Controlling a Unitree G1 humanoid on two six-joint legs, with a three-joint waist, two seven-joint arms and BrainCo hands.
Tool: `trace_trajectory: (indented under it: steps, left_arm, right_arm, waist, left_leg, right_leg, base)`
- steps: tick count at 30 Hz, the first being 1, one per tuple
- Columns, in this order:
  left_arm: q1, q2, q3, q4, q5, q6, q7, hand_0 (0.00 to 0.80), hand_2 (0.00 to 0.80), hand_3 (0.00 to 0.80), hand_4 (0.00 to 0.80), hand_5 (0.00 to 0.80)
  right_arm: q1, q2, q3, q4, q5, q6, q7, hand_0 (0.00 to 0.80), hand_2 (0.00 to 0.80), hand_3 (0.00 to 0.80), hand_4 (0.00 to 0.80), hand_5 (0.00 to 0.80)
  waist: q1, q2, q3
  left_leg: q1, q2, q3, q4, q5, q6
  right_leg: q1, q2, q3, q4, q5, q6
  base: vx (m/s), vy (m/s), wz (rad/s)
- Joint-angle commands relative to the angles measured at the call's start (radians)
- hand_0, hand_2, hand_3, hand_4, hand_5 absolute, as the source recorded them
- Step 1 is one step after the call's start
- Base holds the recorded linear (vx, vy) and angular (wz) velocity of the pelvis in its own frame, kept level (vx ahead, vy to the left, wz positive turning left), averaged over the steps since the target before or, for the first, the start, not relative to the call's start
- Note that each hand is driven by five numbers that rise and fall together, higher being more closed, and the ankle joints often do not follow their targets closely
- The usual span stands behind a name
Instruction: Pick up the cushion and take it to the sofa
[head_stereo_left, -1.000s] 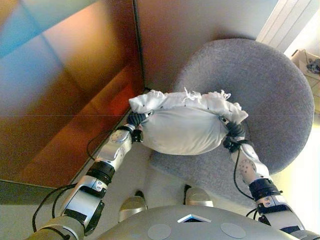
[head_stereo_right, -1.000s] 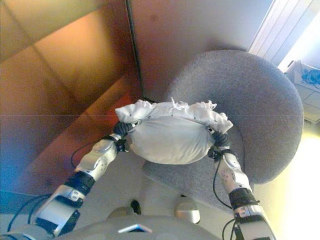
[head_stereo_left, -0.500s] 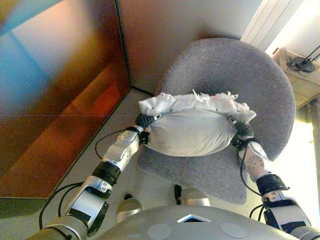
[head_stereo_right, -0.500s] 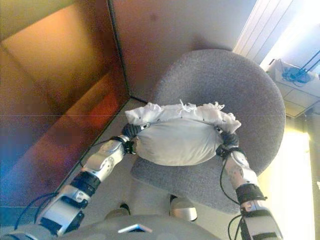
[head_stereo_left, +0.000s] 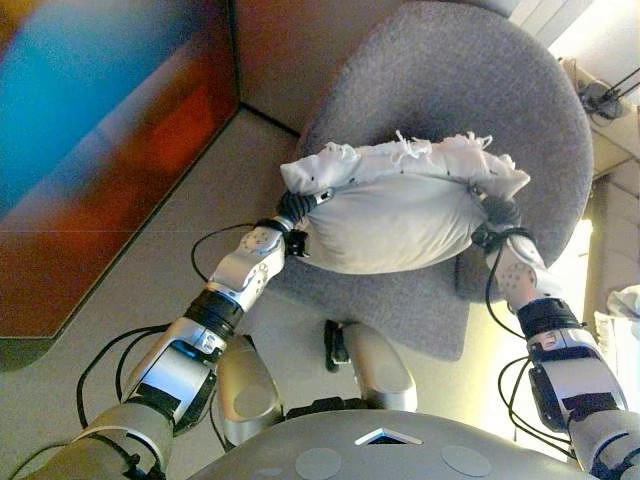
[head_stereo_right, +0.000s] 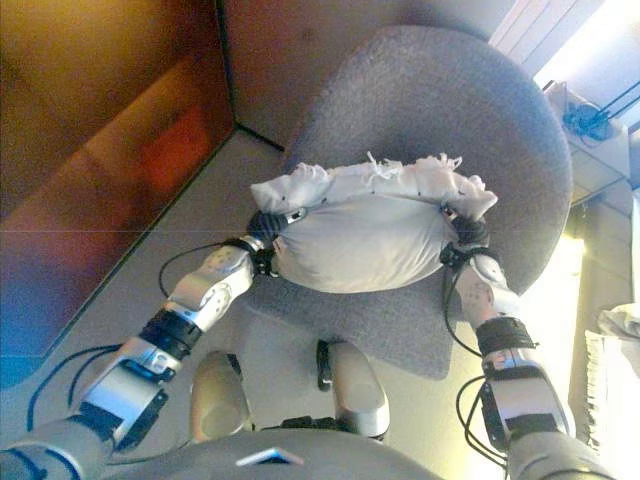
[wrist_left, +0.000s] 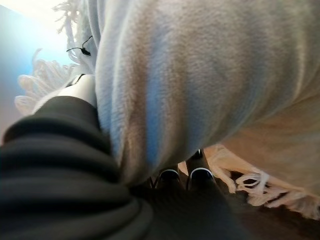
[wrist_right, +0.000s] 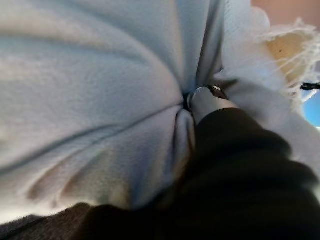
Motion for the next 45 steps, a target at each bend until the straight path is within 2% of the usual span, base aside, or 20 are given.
trace_trajectory:
  steps: [1, 3, 6, 9, 12, 15, 20, 21, 22, 23, 24, 34, 43, 45]
  left_arm:
    - [-0.040, -0.027, -0.100, -0.124, -0.096, -0.034, 0.001, 0.800, 0.800, 0.800, 0.800, 0.800]
    - [-0.041, -0.032, -0.113, -0.135, -0.135, -0.024, 0.057, 0.800, 0.800, 0.800, 0.800, 0.800]
    - [-0.030, -0.042, -0.097, -0.118, -0.206, -0.015, 0.195, 0.800, 0.800, 0.800, 0.800, 0.800]
    - [-0.031, -0.024, -0.088, -0.132, -0.155, 0.001, 0.185, 0.800, 0.800, 0.800, 0.800, 0.800]
    - [-0.070, -0.020, -0.121, -0.163, -0.139, 0.002, 0.170, 0.800, 0.800, 0.800, 0.800, 0.800]
    - [-0.096, -0.021, -0.145, -0.185, -0.141, -0.016, 0.186, 0.800, 0.800, 0.800, 0.800, 0.800]
    - [-0.118, -0.024, -0.146, -0.197, -0.173, -0.003, 0.193, 0.800, 0.800, 0.800, 0.800, 0.800]
    - [-0.119, -0.026, -0.151, -0.194, -0.174, 0.006, 0.179, 0.800, 0.800, 0.800, 0.800, 0.800]
    - [-0.118, -0.028, -0.157, -0.191, -0.177, 0.013, 0.181, 0.800, 0.800, 0.800, 0.800, 0.800]
    - [-0.120, -0.030, -0.165, -0.189, -0.184, 0.016, 0.185, 0.565, 0.565, 0.565, 0.565, 0.565]
    - [-0.121, -0.031, -0.172, -0.185, -0.183, 0.022, 0.192, 0.000, 0.000, 0.000, 0.000, 0.000]
    - [-0.107, -0.024, -0.171, -0.177, -0.207, -0.035, 0.227, 0.000, 0.000, 0.000, 0.000, 0.000]
    - [-0.013, 0.025, -0.151, -0.230, -0.202, -0.065, 0.165, 0.000, 0.000, 0.000, 0.000, 0.000]
    - [0.007, 0.037, -0.149, -0.246, -0.202, -0.080, 0.148, 0.000, 0.000, 0.000, 0.000, 0.000]
  right_arm:
    - [-0.075, -0.084, -0.121, 0.053, 0.078, -0.088, -0.041, 0.800, 0.800, 0.800, 0.800, 0.800]
    - [-0.090, -0.100, -0.123, 0.085, 0.092, -0.061, -0.032, 0.800, 0.800, 0.800, 0.800, 0.800]
    - [-0.107, -0.119, -0.102, 0.147, 0.003, 0.005, -0.014, 0.800, 0.800, 0.800, 0.800, 0.800]
    - [-0.141, -0.150, -0.083, 0.202, 0.038, 0.021, -0.024, 0.800, 0.800, 0.800, 0.800, 0.800]
    - [-0.225, -0.168, -0.070, 0.261, 0.070, 0.004, -0.025, 0.800, 0.800, 0.800, 0.800, 0.800]
    - [-0.289, -0.184, -0.047, 0.283, 0.076, 0.016, -0.021, 0.800, 0.800, 0.800, 0.800, 0.800]
    - [-0.337, -0.180, -0.023, 0.320, 0.049, 0.030, -0.017, 0.800, 0.800, 0.800, 0.800, 0.800]
    - [-0.342, -0.177, -0.021, 0.327, 0.051, 0.037, -0.030, 0.656, 0.656, 0.656, 0.656, 0.656]
    - [-0.346, -0.173, -0.020, 0.337, 0.051, 0.042, -0.039, 0.000, 0.000, 0.000, 0.000, 0.000]
    - [-0.353, -0.169, -0.019, 0.349, 0.049, 0.047, -0.047, 0.000, 0.000, 0.000, 0.000, 0.000]
    - [-0.358, -0.165, -0.019, 0.358, 0.045, 0.052, -0.045, 0.000, 0.000, 0.000, 0.000, 0.000]
    - [-0.361, -0.194, -0.035, 0.395, 0.035, 0.058, -0.080, 0.000, 0.000, 0.000, 0.000, 0.000]
    - [-0.255, -0.265, -0.115, 0.362, 0.045, 0.072, -0.117, 0.000, 0.000, 0.000, 0.000, 0.000]
    - [-0.244, -0.285, -0.122, 0.360, 0.055, 0.069, -0.124, 0.000, 0.000, 0.000, 0.000, 0.000]
  waist:
    - [0.026, 0.005, -0.035]
    - [0.033, -0.003, -0.025]
    - [0.051, -0.020, -0.011]
    - [0.075, -0.037, 0.011]
    - [0.088, -0.036, 0.042]
    - [0.090, -0.032, 0.054]
    - [0.095, -0.020, 0.056]
    - [0.096, -0.016, 0.056]
    - [0.097, -0.013, 0.055]
    - [0.098, -0.010, 0.055]
    - [0.100, -0.005, 0.056]
    - [0.090, 0.025, 0.038]
    - [0.069, 0.042, -0.017]
    - [0.067, 0.047, -0.031]
  left_leg:
    - [0.015, 0.061, -0.062, 0.044, -0.027, -0.007]
    - [0.005, 0.064, -0.082, 0.040, -0.016, -0.022]
    - [-0.008, 0.071, -0.113, 0.034, -0.004, -0.037]
    - [-0.048, 0.064, -0.148, 0.011, 0.021, -0.054]
    - [-0.095, 0.057, -0.170, -0.022, 0.056, -0.068]
    - [-0.122, 0.057, -0.179, -0.035, 0.074, -0.077]
    - [-0.156, 0.064, -0.189, -0.011, 0.080, -0.085]
    - [-0.160, 0.067, -0.190, -0.005, 0.080, -0.088]
    - [-0.162, 0.069, -0.191, -0.003, 0.081, -0.089]
    - [-0.163, 0.070, -0.192, -0.001, 0.083, -0.091]
    - [-0.160, 0.075, -0.191, 0.004, 0.078, -0.094]
    - [-0.131, 0.075, -0.173, -0.058, 0.123, -0.116]
    - [-0.018, 0.121, -0.080, -0.195, 0.192, -0.144]
    - [0.020, 0.118, -0.060, -0.255, 0.217, -0.141]
  right_leg:
    - [-0.007, -0.099, 0.030, -0.019, 0.117, 0.081]
    - [-0.001, -0.099, 0.023, -0.034, 0.124, 0.088]
    - [0.012, -0.096, 0.010, -0.062, 0.142, 0.095]
    - [0.015, -0.086, -0.002, -0.115, 0.165, 0.098]
    - [0.000, -0.083, -0.013, -0.162, 0.186, 0.097]
    - [-0.012, -0.084, -0.021, -0.180, 0.195, 0.097]
    - [-0.025, -0.090, -0.025, -0.163, 0.186, 0.091]
    - [-0.025, -0.090, -0.024, -0.159, 0.182, 0.091]
    - [-0.025, -0.091, -0.024, -0.156, 0.179, 0.090]
    - [-0.024, -0.091, -0.024, -0.153, 0.177, 0.090]
    - [-0.020, -0.089, -0.021, -0.147, 0.168, 0.090]
    - [0.018, -0.097, -0.011, -0.185, 0.161, 0.094]
    - [0.146, -0.106, -0.032, -0.346, 0.192, 0.115]
    - [0.172, -0.104, -0.031, -0.386, 0.202, 0.119]
  base:
    - [0.068, -0.137, 0.20]
    - [0.081, -0.188, 0.33]
    - [0.087, -0.227, 0.36]
    - [-0.068, -0.243, 0.25]
    - [-0.169, -0.132, 0.25]
    - [-0.101, -0.042, 0.05]
    - [0.013, -0.005, -0.01]
    - [0.058, 0.004, 0.02]
    - [0.055, 0.009, -0.01]
    - [0.061, 0.017, -0.02]
    - [0.077, 0.029, -0.02]
    - [0.062, 0.050, 0.00]
    - [0.111, 0.034, 0.13]
    - [0.079, 0.060, 0.15]
